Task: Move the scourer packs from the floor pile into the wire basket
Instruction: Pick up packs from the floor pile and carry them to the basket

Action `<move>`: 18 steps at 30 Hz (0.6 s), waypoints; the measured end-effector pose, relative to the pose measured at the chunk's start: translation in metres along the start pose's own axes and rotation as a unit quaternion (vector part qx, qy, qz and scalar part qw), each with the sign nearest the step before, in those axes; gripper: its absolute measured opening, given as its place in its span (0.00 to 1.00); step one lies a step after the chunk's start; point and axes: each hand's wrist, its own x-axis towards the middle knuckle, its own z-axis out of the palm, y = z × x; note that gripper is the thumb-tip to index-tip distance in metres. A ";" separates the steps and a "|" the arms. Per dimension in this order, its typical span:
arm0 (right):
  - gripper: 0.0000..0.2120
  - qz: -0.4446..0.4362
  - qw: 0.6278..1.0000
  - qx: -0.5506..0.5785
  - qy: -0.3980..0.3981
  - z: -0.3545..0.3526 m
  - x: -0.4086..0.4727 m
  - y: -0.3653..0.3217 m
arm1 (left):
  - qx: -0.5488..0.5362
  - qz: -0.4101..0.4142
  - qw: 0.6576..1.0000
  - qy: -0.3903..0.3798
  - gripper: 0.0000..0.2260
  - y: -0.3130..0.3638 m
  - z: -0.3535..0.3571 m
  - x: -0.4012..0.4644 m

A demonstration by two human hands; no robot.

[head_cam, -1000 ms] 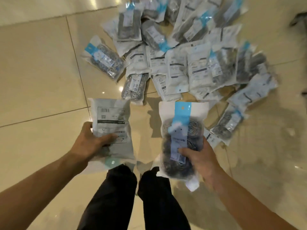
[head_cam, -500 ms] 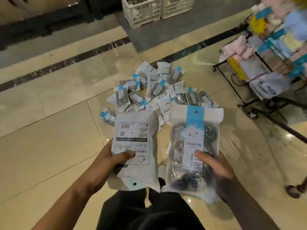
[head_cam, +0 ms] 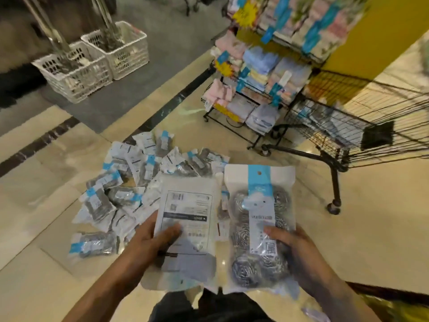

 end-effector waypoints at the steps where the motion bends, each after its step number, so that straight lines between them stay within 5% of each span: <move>1: 0.16 0.003 1.000 0.019 0.022 -0.004 -0.004 0.002 | 0.012 -0.003 1.000 -0.018 0.15 0.007 0.003 0.009; 5: 0.24 0.010 0.992 0.078 0.102 -0.026 -0.019 0.018 | 0.052 -0.001 0.996 -0.073 0.15 0.027 0.024 0.046; 10: 0.19 -0.018 0.971 0.137 0.195 -0.065 -0.034 0.016 | 0.094 0.004 0.992 -0.088 0.16 0.048 0.075 0.090; 14: 0.22 -0.032 0.957 0.164 0.238 -0.123 -0.027 0.007 | 0.131 0.000 0.982 -0.137 0.24 0.058 0.139 0.127; 18: 0.26 -0.036 0.945 0.198 0.257 -0.195 -0.007 -0.011 | 0.145 0.000 0.977 -0.158 0.20 0.058 0.227 0.160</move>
